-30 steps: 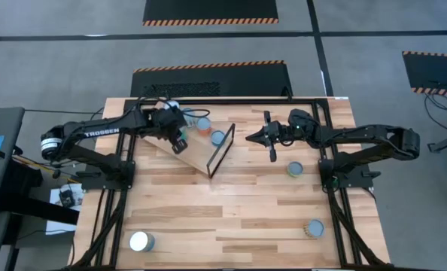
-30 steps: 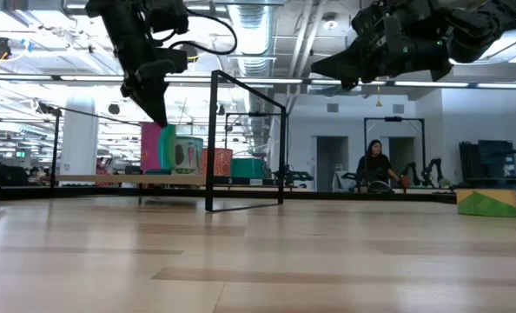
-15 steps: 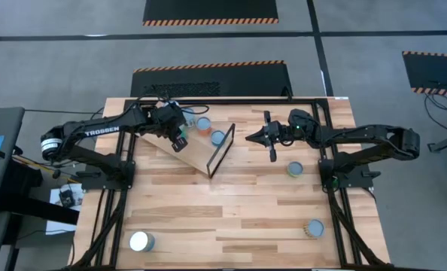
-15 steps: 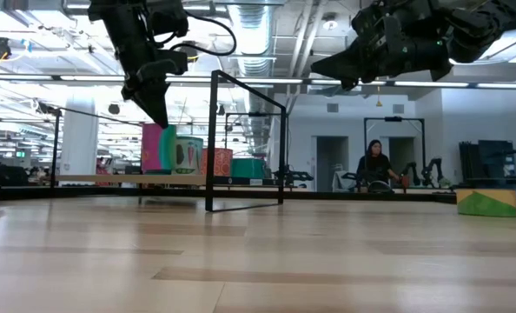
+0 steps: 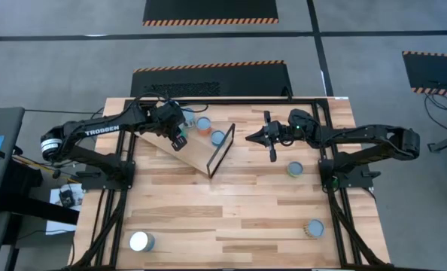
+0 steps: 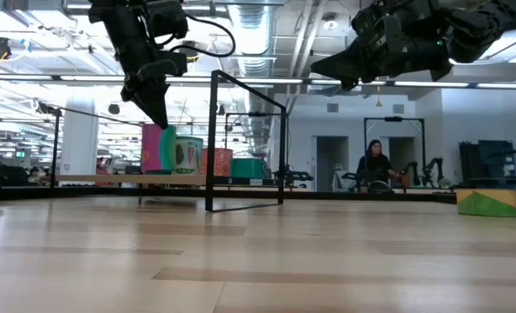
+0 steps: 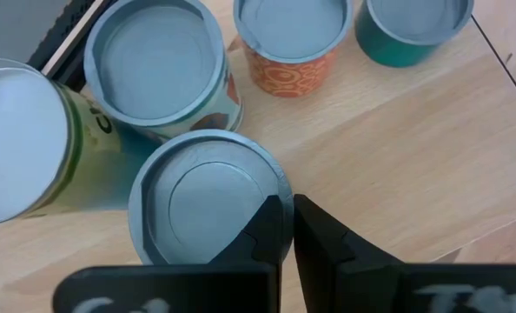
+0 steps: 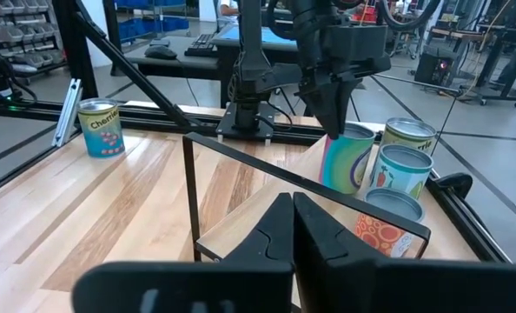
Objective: Pick and place cans onto a shelf
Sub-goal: Put the canned chicken soup on the shelf
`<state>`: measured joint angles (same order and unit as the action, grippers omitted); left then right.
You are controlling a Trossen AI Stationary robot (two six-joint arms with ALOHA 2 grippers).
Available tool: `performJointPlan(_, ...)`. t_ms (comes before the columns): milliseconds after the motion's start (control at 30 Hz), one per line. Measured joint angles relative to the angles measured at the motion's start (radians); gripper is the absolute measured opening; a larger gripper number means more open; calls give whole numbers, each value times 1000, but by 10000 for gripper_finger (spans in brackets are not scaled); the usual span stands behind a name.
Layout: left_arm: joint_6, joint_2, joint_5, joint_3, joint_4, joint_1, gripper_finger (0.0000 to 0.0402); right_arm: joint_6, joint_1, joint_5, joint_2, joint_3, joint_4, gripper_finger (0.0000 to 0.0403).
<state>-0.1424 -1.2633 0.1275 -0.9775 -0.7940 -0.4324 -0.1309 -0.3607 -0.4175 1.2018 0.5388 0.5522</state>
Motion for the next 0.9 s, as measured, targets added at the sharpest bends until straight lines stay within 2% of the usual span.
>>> performJointPlan(733,11,-57,-9,-7,26,0,3,1,1,0,0,0,0,13)
performJointPlan(900,10,-57,-9,-7,23,0,21,2,1,0,0,0,0,16)
